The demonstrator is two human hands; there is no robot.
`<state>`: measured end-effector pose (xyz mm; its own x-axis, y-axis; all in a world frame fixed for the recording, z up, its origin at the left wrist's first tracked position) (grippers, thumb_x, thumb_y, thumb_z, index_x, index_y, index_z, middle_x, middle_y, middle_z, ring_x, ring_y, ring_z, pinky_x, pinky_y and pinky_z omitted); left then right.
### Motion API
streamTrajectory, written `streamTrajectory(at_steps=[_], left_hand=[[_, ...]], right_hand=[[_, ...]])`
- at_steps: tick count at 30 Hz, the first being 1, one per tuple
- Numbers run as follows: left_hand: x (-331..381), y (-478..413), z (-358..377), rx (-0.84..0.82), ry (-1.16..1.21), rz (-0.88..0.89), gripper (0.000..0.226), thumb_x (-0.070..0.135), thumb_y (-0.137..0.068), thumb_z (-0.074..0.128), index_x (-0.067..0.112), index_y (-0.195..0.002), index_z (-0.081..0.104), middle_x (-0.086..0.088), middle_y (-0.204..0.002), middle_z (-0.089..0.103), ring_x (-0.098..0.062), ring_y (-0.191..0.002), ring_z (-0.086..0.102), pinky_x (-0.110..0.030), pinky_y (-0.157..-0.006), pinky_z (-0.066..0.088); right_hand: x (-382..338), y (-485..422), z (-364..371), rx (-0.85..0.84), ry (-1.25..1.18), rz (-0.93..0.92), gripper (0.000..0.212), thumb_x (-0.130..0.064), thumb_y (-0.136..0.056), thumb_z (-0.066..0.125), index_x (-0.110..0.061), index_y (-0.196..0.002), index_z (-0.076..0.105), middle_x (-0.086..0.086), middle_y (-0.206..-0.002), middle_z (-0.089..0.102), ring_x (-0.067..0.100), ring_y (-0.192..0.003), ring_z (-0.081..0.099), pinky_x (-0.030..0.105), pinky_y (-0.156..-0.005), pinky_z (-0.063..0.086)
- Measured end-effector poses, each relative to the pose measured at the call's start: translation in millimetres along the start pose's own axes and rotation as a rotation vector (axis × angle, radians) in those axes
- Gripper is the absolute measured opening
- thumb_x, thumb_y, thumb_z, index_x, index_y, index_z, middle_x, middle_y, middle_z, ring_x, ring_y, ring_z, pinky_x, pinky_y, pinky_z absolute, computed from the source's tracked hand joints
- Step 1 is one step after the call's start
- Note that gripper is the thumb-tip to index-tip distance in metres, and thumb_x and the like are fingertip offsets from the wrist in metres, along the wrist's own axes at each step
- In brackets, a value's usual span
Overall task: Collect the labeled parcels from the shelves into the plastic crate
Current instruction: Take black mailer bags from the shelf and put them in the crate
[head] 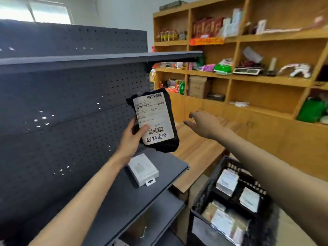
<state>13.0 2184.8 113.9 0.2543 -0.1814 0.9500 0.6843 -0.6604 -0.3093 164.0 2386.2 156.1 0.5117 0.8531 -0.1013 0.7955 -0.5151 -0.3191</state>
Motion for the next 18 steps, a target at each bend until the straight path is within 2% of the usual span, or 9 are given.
streamTrajectory(at_steps=[3,7,10,12,14,18], left_hand=[[-4,-17,66,-0.138,0.06,0.01,0.048,0.017,-0.098,0.064,0.019,-0.144,0.05,0.001,-0.126,0.07,-0.017,-0.115,0.068,-0.038,-0.096,0.057],[-5,-30,161,-0.348,0.111,0.014,0.05,0.022,-0.099,0.065,0.03,-0.145,0.048,0.0,-0.121,0.072,-0.02,-0.111,0.069,-0.043,-0.09,0.059],[1,-32,226,-0.474,0.151,0.03,0.043,0.023,-0.099,0.065,0.041,-0.135,0.051,0.001,-0.119,0.073,-0.021,-0.111,0.069,-0.04,-0.088,0.059],[6,-34,266,-0.562,0.17,0.051,0.04,0.023,-0.099,0.064,0.046,-0.129,0.052,0.001,-0.123,0.072,-0.02,-0.114,0.068,-0.039,-0.09,0.058],[9,-37,303,-0.643,0.189,0.045,0.04,0.023,-0.099,0.063,0.048,-0.127,0.051,0.002,-0.124,0.072,-0.016,-0.113,0.068,-0.03,-0.085,0.059],[10,-51,364,-0.717,0.187,0.019,0.057,0.023,-0.098,0.064,0.035,-0.148,0.04,0.003,-0.121,0.072,-0.012,-0.108,0.071,-0.026,-0.079,0.06]], right_hand=[[72,35,-20,-0.022,0.111,0.162,0.05,-0.054,-0.1,0.041,-0.01,-0.116,0.06,0.012,-0.113,0.064,0.032,-0.101,0.06,0.042,-0.079,0.053],[160,93,-48,-0.035,0.246,0.372,0.048,-0.053,-0.1,0.04,-0.01,-0.107,0.061,0.011,-0.106,0.064,0.032,-0.096,0.06,0.041,-0.077,0.052],[211,127,-66,-0.035,0.336,0.502,0.049,-0.053,-0.101,0.04,-0.01,-0.111,0.061,0.012,-0.107,0.064,0.032,-0.099,0.061,0.039,-0.075,0.048],[240,141,-75,-0.041,0.363,0.575,0.049,-0.053,-0.1,0.041,-0.01,-0.113,0.061,0.011,-0.108,0.064,0.031,-0.1,0.06,0.041,-0.079,0.05],[266,151,-81,-0.039,0.366,0.626,0.049,-0.054,-0.1,0.041,-0.011,-0.114,0.061,0.011,-0.109,0.064,0.03,-0.101,0.06,0.042,-0.082,0.052],[316,160,-91,-0.015,0.353,0.696,0.049,-0.055,-0.099,0.042,-0.012,-0.113,0.061,0.008,-0.108,0.065,0.027,-0.098,0.061,0.043,-0.085,0.053]])
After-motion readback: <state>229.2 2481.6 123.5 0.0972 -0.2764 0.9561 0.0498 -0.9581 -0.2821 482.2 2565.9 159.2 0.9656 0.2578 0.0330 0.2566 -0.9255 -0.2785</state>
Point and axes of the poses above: each hand's wrist, its own y-axis away from the middle knuckle, its own z-axis out of the palm, x = y × z, the point moved 8 cm from there along -y, towards the middle knuckle
